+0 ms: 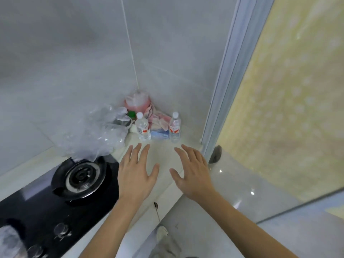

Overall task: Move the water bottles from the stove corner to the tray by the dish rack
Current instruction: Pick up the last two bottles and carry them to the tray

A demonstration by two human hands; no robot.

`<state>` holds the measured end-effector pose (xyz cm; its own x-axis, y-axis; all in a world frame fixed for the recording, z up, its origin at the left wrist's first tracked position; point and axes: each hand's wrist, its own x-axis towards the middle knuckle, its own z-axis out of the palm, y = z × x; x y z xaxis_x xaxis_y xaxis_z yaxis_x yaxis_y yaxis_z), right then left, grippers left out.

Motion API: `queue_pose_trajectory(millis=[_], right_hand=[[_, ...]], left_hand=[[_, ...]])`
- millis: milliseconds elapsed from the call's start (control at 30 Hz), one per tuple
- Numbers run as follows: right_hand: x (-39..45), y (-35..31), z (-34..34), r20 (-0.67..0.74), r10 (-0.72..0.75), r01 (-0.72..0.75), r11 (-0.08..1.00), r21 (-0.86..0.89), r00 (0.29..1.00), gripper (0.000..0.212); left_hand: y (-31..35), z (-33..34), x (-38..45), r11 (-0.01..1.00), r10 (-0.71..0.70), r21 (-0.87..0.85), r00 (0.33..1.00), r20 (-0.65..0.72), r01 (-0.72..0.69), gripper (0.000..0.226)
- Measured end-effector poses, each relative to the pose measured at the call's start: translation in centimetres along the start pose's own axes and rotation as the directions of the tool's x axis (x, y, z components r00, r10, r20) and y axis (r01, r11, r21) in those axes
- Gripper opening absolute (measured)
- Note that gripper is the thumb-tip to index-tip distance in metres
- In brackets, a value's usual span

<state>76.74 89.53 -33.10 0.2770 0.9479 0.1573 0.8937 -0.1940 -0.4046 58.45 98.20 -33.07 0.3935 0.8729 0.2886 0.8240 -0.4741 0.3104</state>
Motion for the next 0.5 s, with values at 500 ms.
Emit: queue_pose_trajectory(millis=[500], right_hand=[[27.3, 7.5, 3.8, 0.065, -0.003, 0.003, 1.0, 0.0, 0.998, 0.069]], left_hand=[[-4.6, 9.8, 26.1, 0.999, -0.025, 0.043, 0.999, 0.031, 0.024, 0.069]])
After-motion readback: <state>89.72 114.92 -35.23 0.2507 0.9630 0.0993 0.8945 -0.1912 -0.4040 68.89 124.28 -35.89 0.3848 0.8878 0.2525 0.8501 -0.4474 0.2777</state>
